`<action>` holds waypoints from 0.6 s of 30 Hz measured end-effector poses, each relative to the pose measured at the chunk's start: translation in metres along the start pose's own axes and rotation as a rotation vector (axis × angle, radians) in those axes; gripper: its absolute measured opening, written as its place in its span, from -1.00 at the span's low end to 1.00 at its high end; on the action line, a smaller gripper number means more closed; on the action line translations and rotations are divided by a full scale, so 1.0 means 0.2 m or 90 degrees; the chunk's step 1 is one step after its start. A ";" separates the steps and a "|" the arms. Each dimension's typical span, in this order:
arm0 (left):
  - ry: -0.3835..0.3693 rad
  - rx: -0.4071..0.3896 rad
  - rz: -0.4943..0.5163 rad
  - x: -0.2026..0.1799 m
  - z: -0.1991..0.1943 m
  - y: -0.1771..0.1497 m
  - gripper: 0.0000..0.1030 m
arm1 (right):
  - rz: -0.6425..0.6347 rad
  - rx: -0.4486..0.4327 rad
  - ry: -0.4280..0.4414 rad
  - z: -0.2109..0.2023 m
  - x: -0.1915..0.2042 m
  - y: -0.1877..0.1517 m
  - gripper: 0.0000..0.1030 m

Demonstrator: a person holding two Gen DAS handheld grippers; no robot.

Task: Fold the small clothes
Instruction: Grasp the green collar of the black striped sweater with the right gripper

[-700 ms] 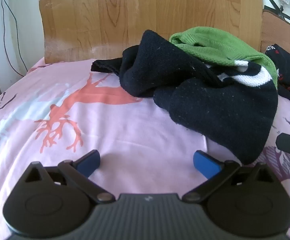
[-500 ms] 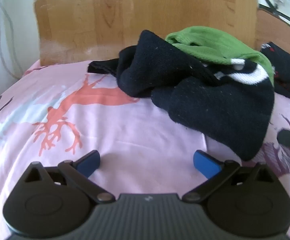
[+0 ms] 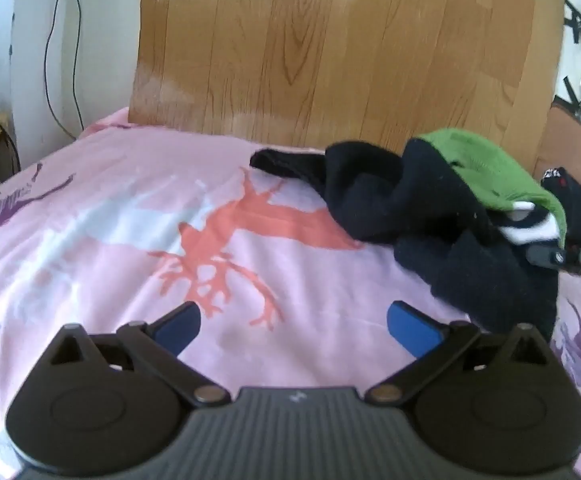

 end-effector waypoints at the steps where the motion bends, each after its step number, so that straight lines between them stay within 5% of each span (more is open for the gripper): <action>1: 0.000 -0.006 0.004 0.00 -0.01 0.01 0.99 | 0.007 0.004 0.005 0.01 0.01 0.03 -0.88; 9: -0.069 -0.026 0.008 -0.05 0.00 0.15 0.99 | 0.046 -0.210 0.008 -0.51 -0.03 0.16 -0.89; 14: -0.160 -0.013 0.022 -0.23 0.05 0.28 0.99 | 0.073 -0.220 -0.030 -0.67 -0.11 0.09 -0.89; 18: -0.133 -0.007 0.061 -0.37 0.17 0.33 0.99 | 0.090 -0.226 -0.060 -0.75 -0.19 0.07 -0.89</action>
Point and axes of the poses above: each gripper's, at about its wrist camera, not at the fingertips, and z roughly the way its jaws point, x to its left, y to its top, the point moved 3 cm from there along z, roughly the way its jaws point, and after that the axes turned 9 degrees about x, right-handed, at the moved point
